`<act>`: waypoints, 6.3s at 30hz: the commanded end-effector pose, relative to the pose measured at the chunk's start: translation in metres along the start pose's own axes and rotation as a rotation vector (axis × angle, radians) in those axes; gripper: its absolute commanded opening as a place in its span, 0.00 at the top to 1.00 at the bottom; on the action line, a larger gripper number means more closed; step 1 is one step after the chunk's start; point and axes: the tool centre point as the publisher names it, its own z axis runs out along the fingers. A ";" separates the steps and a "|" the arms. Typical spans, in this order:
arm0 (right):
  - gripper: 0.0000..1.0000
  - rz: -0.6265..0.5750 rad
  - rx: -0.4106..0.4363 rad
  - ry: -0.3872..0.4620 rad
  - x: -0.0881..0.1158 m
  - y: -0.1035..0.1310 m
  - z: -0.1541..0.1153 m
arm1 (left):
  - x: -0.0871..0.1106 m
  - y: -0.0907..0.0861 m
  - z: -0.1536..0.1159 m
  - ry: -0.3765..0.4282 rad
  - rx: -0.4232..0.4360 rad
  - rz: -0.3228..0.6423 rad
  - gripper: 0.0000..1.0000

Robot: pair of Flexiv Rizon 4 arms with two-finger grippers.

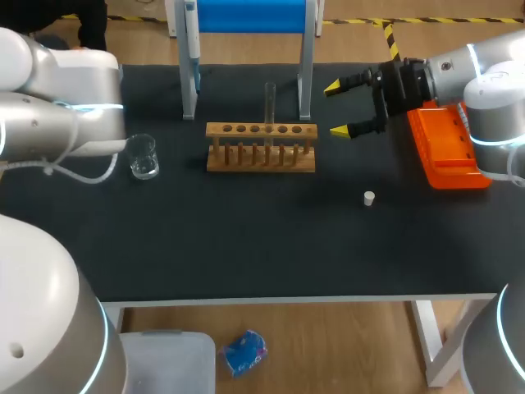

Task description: Invert the test tube, pick up the pipette, mount the tip to pipette, aspirate from beaker and dispense into the tube, eject the tip, return the pipette, and cap with the stopper.

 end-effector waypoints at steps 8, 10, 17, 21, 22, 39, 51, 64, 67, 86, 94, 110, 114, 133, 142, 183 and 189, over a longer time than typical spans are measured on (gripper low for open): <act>0.00 -0.001 0.001 0.001 0.000 0.000 0.000 | -0.003 0.002 0.009 0.003 0.016 0.015 0.06; 0.00 -0.001 0.001 0.001 0.000 0.000 0.000 | -0.004 0.002 0.012 0.004 0.015 0.013 0.09; 0.00 -0.001 0.001 0.001 0.000 0.000 0.000 | -0.005 0.000 0.015 0.010 0.016 0.010 0.31; 0.00 -0.001 0.001 0.001 0.000 0.000 0.000 | -0.005 0.000 0.017 0.012 0.013 0.012 0.22; 0.00 -0.001 0.001 0.001 0.000 0.000 0.000 | -0.004 0.001 0.017 0.012 0.012 0.014 0.23; 0.00 -0.001 0.001 0.001 0.000 0.000 0.000 | -0.006 -0.002 0.027 -0.003 0.012 0.040 0.32; 0.00 -0.001 0.001 0.001 0.000 0.000 0.000 | -0.002 -0.001 0.033 -0.004 0.001 0.060 0.35; 0.00 -0.001 0.001 0.001 0.000 0.000 0.000 | -0.006 -0.005 0.036 -0.006 0.007 0.026 0.45; 0.00 -0.001 0.001 0.001 0.000 0.000 0.000 | -0.005 -0.003 0.035 -0.005 0.004 0.025 0.45; 0.00 -0.001 0.001 0.001 0.000 0.000 0.000 | -0.006 -0.001 0.032 -0.013 -0.002 0.014 0.71; 0.00 -0.001 0.001 0.001 0.000 0.000 0.000 | -0.005 0.001 0.034 -0.014 -0.010 0.029 0.96; 0.00 -0.001 0.001 0.001 0.000 0.000 0.000 | -0.007 -0.002 0.032 -0.022 -0.003 0.028 1.00; 0.00 -0.001 0.001 0.001 0.000 0.000 0.000 | -0.007 -0.003 0.029 -0.023 0.002 0.032 1.00; 0.00 -0.001 0.001 0.001 0.000 0.000 0.000 | -0.003 -0.015 0.009 -0.058 0.035 0.069 1.00; 0.00 -0.001 0.001 0.001 0.000 0.000 0.000 | -0.004 -0.024 -0.009 -0.078 0.068 0.069 1.00; 0.00 -0.001 0.001 0.001 0.000 0.000 0.000 | 0.089 -0.017 -0.188 0.446 0.065 0.483 1.00; 0.00 -0.001 0.001 0.001 0.000 0.000 0.000 | 0.098 -0.015 -0.192 0.461 0.048 0.539 1.00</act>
